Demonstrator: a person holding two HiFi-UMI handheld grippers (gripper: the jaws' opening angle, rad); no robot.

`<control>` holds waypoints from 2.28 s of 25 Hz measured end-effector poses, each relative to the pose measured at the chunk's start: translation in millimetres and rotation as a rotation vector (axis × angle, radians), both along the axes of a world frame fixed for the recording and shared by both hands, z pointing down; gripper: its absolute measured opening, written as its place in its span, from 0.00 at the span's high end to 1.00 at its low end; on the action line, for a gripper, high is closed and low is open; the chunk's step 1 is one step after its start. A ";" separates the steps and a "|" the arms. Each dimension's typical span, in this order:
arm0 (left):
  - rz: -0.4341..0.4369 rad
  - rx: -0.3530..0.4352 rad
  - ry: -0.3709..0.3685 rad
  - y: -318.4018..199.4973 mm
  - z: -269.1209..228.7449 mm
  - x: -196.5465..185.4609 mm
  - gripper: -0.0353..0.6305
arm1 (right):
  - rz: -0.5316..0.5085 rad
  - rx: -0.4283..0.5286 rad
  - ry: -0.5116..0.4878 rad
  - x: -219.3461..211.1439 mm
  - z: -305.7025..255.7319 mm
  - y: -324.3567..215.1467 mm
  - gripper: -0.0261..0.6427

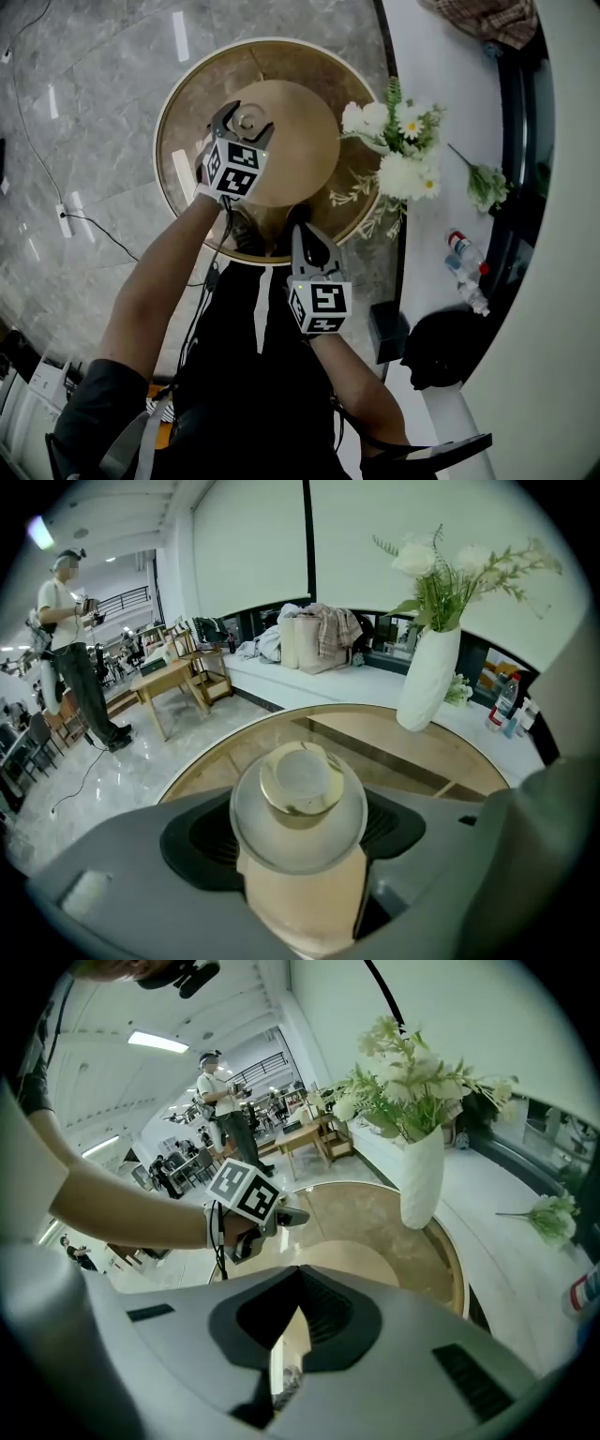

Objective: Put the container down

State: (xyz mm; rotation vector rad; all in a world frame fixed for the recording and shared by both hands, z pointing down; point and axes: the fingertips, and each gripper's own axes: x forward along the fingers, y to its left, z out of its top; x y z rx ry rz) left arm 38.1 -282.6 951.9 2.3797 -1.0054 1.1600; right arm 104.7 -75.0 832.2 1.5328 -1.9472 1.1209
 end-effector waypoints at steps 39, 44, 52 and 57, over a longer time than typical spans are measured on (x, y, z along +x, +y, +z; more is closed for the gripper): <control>-0.059 -0.071 0.079 6.6 20.4 -12.7 0.43 | 0.011 -0.004 -0.020 -9.2 -2.1 1.8 0.95; -0.177 -0.105 0.125 22.5 -9.9 -36.7 0.43 | -0.010 0.028 -0.024 -16.0 -21.7 -9.3 0.95; -0.395 -0.120 0.279 66.7 -98.3 -80.8 0.43 | -0.060 0.116 -0.023 -22.5 -77.5 -35.2 0.95; -0.483 -0.074 0.372 103.2 -190.5 -105.0 0.43 | -0.069 0.159 -0.019 -16.1 -120.5 -41.7 0.95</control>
